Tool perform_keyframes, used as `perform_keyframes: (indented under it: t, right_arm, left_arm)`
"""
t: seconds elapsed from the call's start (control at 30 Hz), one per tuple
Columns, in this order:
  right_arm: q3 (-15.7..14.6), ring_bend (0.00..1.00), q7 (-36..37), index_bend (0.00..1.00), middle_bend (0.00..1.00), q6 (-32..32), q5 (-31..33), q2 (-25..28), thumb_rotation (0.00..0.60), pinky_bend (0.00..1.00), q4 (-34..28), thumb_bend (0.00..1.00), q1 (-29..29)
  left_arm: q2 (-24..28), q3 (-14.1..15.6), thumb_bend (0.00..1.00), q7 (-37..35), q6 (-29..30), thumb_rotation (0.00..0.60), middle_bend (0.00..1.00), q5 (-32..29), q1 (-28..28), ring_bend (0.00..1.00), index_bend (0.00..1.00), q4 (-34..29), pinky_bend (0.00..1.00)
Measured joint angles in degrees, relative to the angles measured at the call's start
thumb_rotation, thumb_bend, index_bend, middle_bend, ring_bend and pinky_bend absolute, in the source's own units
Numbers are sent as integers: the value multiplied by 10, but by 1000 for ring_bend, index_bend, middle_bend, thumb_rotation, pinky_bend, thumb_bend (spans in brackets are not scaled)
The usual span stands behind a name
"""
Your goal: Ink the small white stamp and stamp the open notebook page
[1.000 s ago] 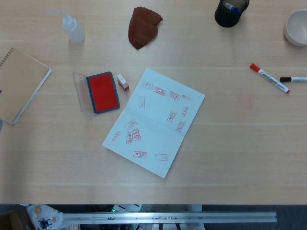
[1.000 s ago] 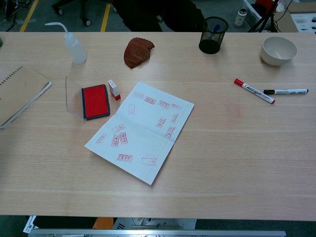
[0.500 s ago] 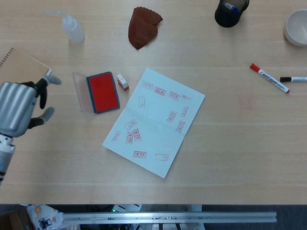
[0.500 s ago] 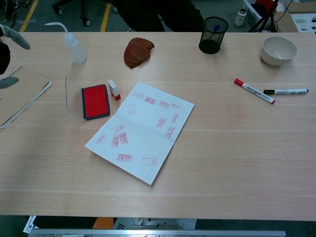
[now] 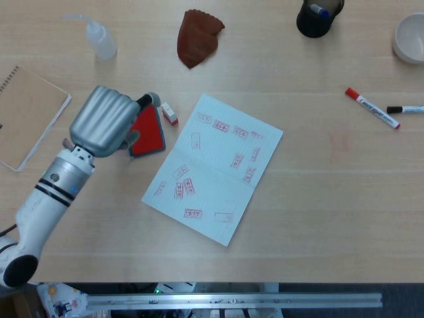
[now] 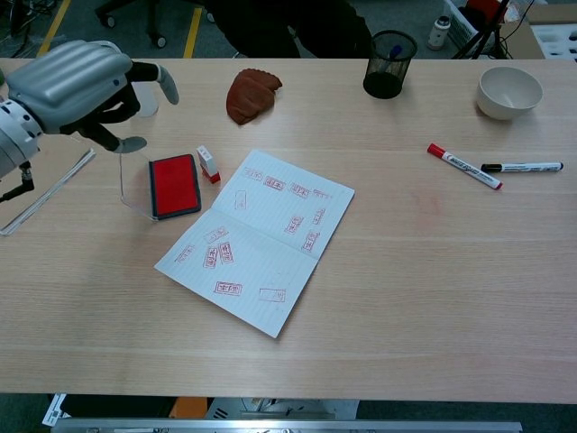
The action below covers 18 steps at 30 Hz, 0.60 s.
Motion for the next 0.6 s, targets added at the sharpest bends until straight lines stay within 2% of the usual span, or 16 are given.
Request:
perform_keyframes:
  t: [0.23,0.43,0.6]
  right_arm:
    - [-3,327,-5,340,396,-10,2,-5,600,388,2,206,5]
    - [-5,327,-4,340,396,-14,8,-8,600,387,7,206,6]
    - [-6,327,-3,340,396,-17,10,-10,600,387,11,207,6]
  left_arm:
    - [-53,-5,212,37,-36,600,916,-49,-46,931,357,53,1000]
    - [-62,-3,213,51,-57,600,869,-88,-65,895,357,66,1000]
    - [-56,2,212,58,-79,600,739,-120,-79,736,331,62,883]
